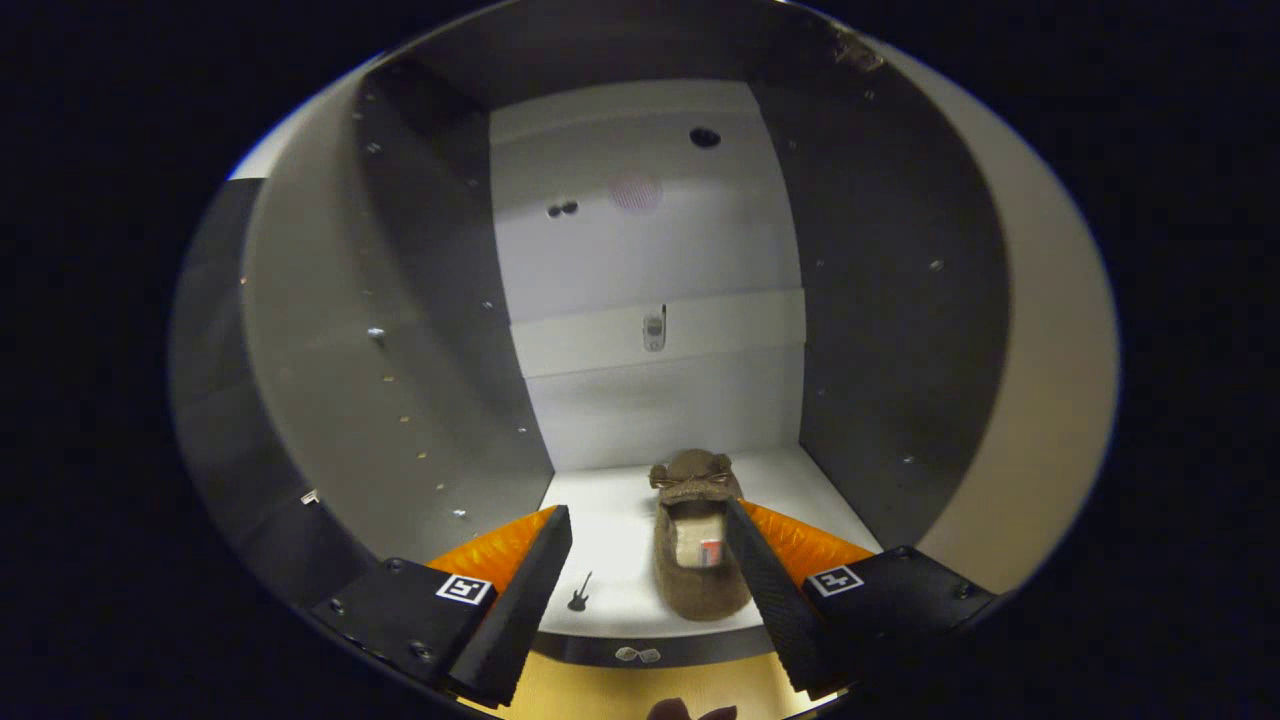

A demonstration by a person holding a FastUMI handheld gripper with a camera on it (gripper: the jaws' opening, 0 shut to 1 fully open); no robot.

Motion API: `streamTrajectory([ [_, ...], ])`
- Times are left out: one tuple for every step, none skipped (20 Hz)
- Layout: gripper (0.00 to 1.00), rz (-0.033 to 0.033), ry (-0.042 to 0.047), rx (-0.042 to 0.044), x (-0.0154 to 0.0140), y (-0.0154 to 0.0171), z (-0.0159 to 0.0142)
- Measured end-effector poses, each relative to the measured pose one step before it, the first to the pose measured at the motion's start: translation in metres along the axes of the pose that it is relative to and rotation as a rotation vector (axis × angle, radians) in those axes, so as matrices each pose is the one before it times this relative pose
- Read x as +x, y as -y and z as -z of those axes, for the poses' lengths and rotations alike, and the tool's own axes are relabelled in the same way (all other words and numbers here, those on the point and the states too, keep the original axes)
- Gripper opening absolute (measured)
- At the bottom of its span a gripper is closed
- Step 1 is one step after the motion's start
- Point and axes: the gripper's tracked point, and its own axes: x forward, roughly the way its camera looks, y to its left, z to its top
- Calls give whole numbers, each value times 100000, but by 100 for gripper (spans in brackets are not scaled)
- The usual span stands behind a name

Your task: Open the shoe cabinet door, grab the shoes and put them into the shoe cabinet, then close the shoe cabinet door.

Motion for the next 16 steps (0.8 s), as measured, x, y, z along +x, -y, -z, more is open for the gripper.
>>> streamTrajectory([
  [98,-948,2675,-1531,-2456,-266,-284],
  [98,-1132,2463,-1487,-2605,-174,-169],
  [98,-1038,2525,-1063,-2775,-240,-359],
  [98,-1457,1796,-656,-2615,-144,-253],
  [98,-1164,1981,-850,-2558,-216,-214],
  [98,-1590,1419,-928,-2245,-429,-170],
  [98,-665,1163,-1970,-1724,-48,-88],
  [98,-646,1870,-3174,-2291,38,-223],
  [98,-384,1370,-1981,-2023,40,-309],
  [98,-1262,951,-898,-2044,-149,-364],
  [97,-426,364,-373,-1910,25,-353],
  [97,-980,127,375,-1812,-33,-185],
  [97,-918,34,246,-1673,333,84],
  [97,-1267,352,26,-1644,81,-278],
  [97,-1052,390,864,-1663,447,-407],
  [97,-704,537,1169,-1637,399,-388],
])
